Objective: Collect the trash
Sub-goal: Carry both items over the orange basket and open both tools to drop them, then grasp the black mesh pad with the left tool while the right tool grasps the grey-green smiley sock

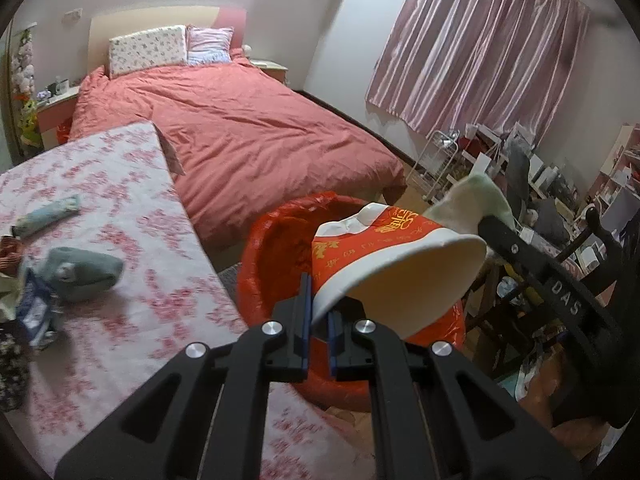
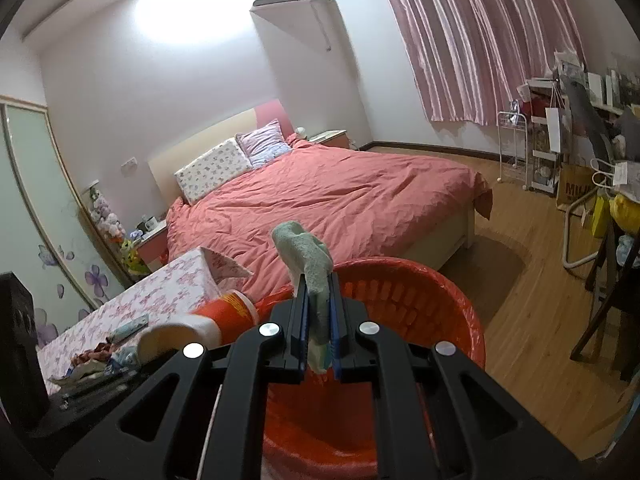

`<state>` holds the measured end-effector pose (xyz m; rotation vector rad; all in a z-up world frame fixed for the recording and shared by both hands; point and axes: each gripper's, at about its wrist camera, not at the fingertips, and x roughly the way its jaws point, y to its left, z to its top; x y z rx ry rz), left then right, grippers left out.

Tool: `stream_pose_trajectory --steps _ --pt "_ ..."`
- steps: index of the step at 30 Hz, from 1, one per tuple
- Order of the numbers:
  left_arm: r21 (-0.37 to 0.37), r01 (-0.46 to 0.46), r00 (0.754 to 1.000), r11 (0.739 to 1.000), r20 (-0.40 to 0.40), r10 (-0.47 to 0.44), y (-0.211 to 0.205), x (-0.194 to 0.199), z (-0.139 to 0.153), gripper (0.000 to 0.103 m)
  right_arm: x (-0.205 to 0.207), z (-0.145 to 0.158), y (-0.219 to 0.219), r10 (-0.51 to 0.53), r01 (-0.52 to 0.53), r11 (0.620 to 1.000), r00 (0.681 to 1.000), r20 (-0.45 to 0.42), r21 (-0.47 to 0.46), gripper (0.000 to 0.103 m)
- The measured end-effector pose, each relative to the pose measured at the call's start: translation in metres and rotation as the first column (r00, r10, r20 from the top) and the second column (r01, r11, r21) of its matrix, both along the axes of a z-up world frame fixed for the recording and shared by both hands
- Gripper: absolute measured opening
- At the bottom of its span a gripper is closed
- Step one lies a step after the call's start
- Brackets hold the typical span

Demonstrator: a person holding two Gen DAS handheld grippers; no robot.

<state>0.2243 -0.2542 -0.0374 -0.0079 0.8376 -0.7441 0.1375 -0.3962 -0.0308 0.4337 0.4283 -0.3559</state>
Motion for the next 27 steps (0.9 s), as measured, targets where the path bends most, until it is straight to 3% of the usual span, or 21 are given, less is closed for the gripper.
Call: stream_pose_trajectory --steps 2,3,5,7,17,23,27 --pt "0.015 0.004 1.0 1.0 -0.012 -0.003 -0.008 0.003 -0.008 0.01 0.004 -0.006 -0.004 0.001 -0.001 1.0 1.0 -0.016 0.009 0.011" --pt "0.021 0.003 1.0 1.0 -0.016 -0.003 -0.011 0.005 -0.011 0.016 0.004 -0.009 -0.005 0.003 -0.003 1.0 1.0 -0.021 0.012 0.013" --pt "0.029 0.001 1.0 1.0 -0.026 0.0 -0.013 0.008 -0.016 0.022 0.005 -0.014 -0.006 0.009 -0.009 1.0 0.999 -0.04 0.014 0.029" --pt "0.04 -0.006 1.0 0.999 -0.027 0.007 -0.012 0.009 -0.019 0.027 0.004 -0.017 -0.011 0.004 -0.003 1.0 0.998 -0.055 0.012 0.035" --pt "0.05 -0.076 0.997 0.996 0.019 0.075 0.024 0.008 -0.007 0.04 -0.002 -0.005 -0.003 0.0 -0.001 1.0 0.997 -0.073 -0.015 0.037" --pt "0.063 -0.15 0.986 0.987 0.088 0.144 0.068 -0.003 0.009 0.051 0.005 0.008 0.028 0.06 -0.064 0.996 0.995 -0.078 -0.058 0.038" --pt "0.068 -0.222 0.968 0.973 0.131 0.212 0.108 -0.009 0.017 0.055 0.008 0.01 0.051 0.102 -0.109 0.991 0.991 -0.082 -0.08 0.044"
